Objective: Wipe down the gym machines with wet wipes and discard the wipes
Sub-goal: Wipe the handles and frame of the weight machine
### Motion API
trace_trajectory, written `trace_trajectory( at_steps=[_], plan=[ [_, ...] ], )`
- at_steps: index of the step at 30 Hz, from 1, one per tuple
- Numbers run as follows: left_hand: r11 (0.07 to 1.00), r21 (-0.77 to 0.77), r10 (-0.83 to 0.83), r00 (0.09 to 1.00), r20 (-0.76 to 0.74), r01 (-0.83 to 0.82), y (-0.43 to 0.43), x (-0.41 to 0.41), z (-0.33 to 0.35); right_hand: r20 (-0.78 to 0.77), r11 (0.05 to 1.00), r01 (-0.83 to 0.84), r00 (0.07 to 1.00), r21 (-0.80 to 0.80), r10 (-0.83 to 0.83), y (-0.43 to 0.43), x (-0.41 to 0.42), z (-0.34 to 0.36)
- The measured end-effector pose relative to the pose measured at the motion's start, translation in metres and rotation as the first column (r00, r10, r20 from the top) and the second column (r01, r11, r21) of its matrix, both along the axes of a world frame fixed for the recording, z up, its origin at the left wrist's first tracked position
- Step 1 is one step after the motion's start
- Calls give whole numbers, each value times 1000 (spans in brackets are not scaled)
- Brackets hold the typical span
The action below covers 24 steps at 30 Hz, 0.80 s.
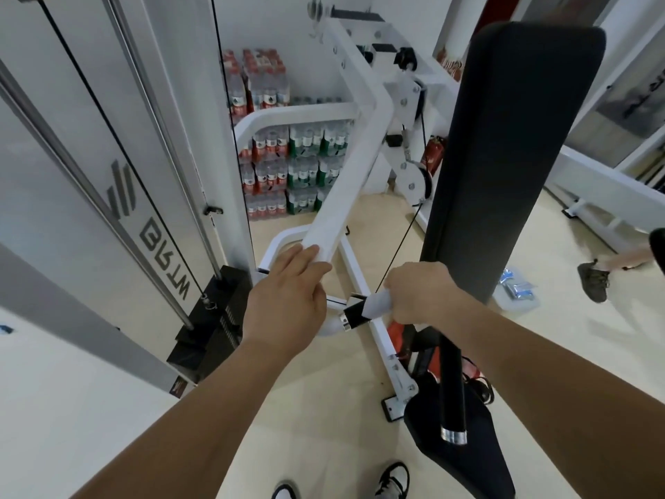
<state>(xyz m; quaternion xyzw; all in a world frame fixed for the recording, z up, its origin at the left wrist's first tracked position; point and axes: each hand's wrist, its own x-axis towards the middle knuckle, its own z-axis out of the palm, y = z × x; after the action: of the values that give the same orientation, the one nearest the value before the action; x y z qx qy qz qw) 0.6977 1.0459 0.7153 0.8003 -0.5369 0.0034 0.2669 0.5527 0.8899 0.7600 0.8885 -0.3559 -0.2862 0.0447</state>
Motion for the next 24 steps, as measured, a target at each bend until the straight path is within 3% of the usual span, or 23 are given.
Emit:
trace_trajectory(
  at_steps=[2, 5, 9, 11, 13, 15, 17, 19, 21, 24],
  plan=[
    [1000, 0, 3, 1000, 3, -3, -1, 1, 0, -22, 989, -139, 990, -50, 138, 24, 16, -9],
    [1000, 7, -7, 1000, 3, 7, -1, 1, 1, 102, 943, -314, 940, -109, 325, 53, 26, -24],
    [999, 12, -31, 999, -15, 31, 2, 2, 2, 228, 907, -404, 878, -121, 422, 44, 9, -23],
    [999, 0, -39, 999, -15, 39, 3, 3, 1, 220, 948, -305, 922, -87, 317, 22, -6, -13],
    [999, -9, -38, 999, 8, 38, 2, 2, 1, 243, 999, -49, 969, -7, 49, -5, -26, -5],
    [999, -22, -33, 999, 40, 34, 1, 2, -1, 302, 970, 184, 926, 162, -226, -18, -39, -3],
    [999, -33, -40, 997, 69, 42, -2, 3, -4, 264, 953, 255, 919, 165, -292, -18, -36, -7],
    [998, -39, -42, 995, 89, 46, -3, 4, -6, 182, 979, 201, 962, 25, -202, -7, -18, -10],
    [998, -45, -40, 995, 95, 45, -4, 4, -7, 145, 995, 27, 989, -96, -13, 17, 3, -14],
    [998, -38, -47, 994, 99, 51, -3, 4, -8, 178, 952, -245, 944, -184, 277, 60, 20, -23]
  ],
)
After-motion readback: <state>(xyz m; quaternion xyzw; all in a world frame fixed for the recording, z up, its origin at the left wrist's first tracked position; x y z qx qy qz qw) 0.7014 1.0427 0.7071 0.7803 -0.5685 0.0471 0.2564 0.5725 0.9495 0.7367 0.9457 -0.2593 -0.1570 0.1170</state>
